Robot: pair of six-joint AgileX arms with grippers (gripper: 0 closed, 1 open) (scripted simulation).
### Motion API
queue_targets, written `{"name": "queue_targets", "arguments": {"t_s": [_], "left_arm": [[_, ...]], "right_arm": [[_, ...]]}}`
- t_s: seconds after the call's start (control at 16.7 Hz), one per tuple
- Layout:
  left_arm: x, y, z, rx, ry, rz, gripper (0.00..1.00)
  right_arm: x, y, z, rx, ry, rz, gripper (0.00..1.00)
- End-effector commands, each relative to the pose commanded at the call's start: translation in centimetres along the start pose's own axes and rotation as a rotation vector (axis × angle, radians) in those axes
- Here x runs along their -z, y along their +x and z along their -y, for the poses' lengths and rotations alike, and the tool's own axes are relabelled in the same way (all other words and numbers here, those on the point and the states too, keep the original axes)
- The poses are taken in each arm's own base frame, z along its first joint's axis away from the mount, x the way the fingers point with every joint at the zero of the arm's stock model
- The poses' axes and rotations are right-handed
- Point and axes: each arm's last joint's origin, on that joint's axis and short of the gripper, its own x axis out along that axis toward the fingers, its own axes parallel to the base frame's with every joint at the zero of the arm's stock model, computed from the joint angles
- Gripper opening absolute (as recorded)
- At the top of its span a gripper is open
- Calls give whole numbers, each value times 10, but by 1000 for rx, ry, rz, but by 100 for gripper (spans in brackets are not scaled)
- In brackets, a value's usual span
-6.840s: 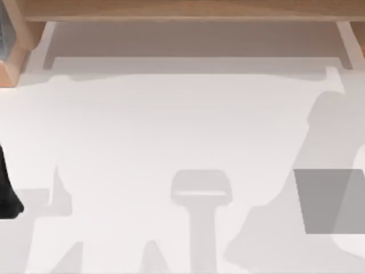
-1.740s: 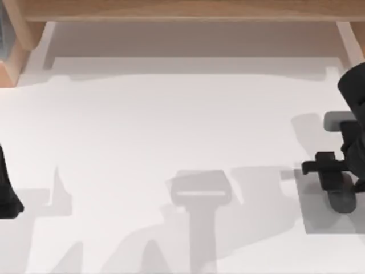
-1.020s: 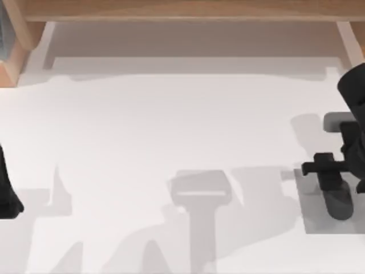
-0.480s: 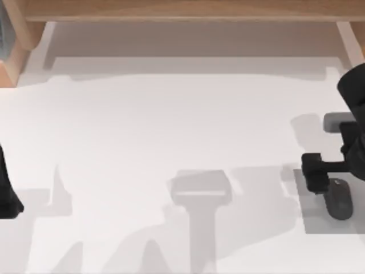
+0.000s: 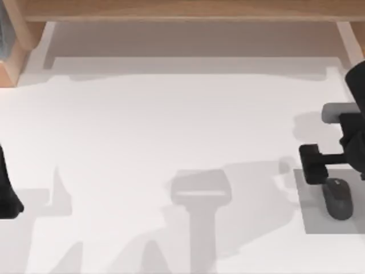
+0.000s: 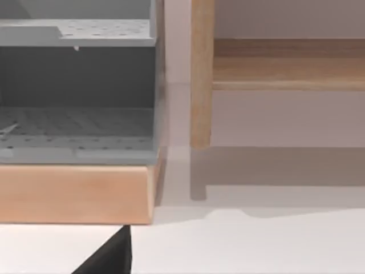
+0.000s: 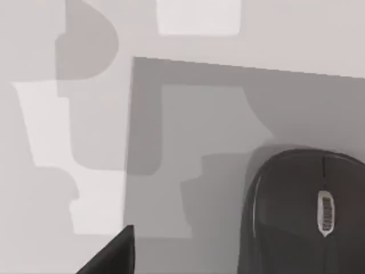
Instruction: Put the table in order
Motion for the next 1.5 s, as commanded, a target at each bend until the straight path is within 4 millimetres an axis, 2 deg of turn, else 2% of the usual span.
{"name": "queue_targets", "arguments": {"t_s": [0.36, 0.66, 0.84, 1.02, 1.26, 1.5], "left_arm": [[0, 0, 0, 0, 0, 0, 100], [0, 0, 0, 0, 0, 0, 100], [0, 0, 0, 0, 0, 0, 100], [0, 0, 0, 0, 0, 0, 100], [0, 0, 0, 0, 0, 0, 100], [0, 0, 0, 0, 0, 0, 100]], "right_arm": [[-16, -6, 28, -162, -258, 397, 100], [-17, -10, 73, -88, -599, 837, 100], [-4, -9, 108, 88, -807, 1043, 100], [20, -2, 143, 324, -984, 1152, 100], [55, 11, 185, 654, -1152, 1154, 100], [77, 20, 222, 956, -1248, 1064, 100]]}}
